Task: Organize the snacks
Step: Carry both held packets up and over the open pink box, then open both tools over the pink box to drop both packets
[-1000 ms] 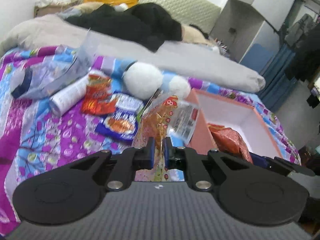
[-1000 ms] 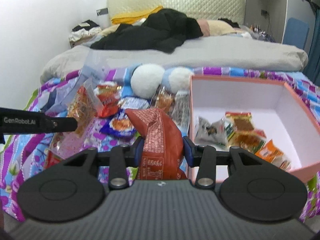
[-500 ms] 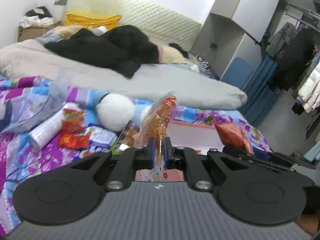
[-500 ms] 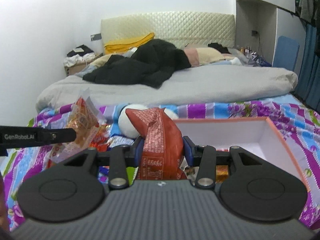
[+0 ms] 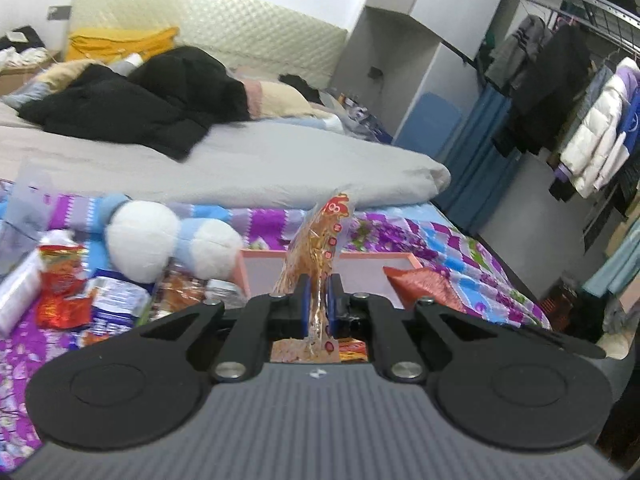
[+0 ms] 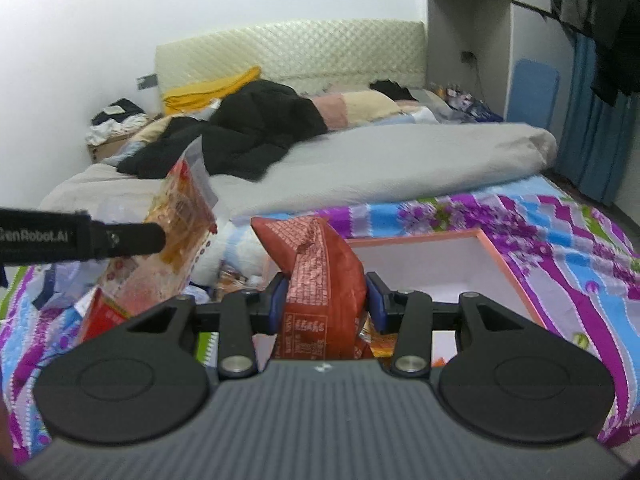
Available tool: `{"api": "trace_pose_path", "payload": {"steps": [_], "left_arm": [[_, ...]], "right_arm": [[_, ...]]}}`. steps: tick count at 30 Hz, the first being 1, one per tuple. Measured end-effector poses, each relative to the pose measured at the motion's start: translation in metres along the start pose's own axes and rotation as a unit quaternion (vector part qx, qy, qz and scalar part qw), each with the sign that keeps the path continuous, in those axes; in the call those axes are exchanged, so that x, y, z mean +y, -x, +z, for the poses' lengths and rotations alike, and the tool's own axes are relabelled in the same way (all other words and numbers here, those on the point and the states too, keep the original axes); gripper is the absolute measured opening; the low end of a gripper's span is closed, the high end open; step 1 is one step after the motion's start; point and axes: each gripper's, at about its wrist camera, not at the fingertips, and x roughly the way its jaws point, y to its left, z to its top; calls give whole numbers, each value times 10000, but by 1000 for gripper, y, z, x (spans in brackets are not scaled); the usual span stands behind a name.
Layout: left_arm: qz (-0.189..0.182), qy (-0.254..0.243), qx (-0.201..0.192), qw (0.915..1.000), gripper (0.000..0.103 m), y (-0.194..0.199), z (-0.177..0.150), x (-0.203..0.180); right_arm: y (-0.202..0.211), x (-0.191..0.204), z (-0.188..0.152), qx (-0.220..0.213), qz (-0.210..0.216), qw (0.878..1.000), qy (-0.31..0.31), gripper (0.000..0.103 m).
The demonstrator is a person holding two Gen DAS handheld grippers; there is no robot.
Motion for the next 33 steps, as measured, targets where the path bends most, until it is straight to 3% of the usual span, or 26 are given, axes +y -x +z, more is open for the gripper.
{"api": "trace_pose_path", "payload": {"steps": [11, 16, 25, 26, 27, 28, 29, 33], "left_arm": [[-227, 6, 871, 9959, 10, -106, -19, -6], [-124, -72, 1239, 9922, 10, -146, -30, -2], [24, -44, 1617, 9868, 13, -182, -43, 7], [74, -70, 1674, 9858, 20, -185, -45, 8], [90, -98, 1733, 9848, 26, -187, -45, 9], [133, -131, 1781, 9838, 42, -189, -46, 9], [189, -148, 1774, 9838, 53, -189, -46, 10], [185, -181, 1604, 9867, 59, -178, -42, 10]], "right_arm": [[-56, -56, -24, 660, -331, 9966, -376, 44], [-84, -71, -38, 961, -376, 9933, -521, 44], [-125, -86, -56, 1407, -424, 9869, -667, 48], [-128, -87, -58, 1459, -391, 9862, -685, 51], [-130, -88, -60, 1499, -363, 9855, -707, 61], [-131, -89, -61, 1523, -393, 9849, -730, 69], [-131, -89, -62, 1515, -429, 9847, -745, 71], [-127, -87, -61, 1454, -395, 9855, -785, 71]]}}
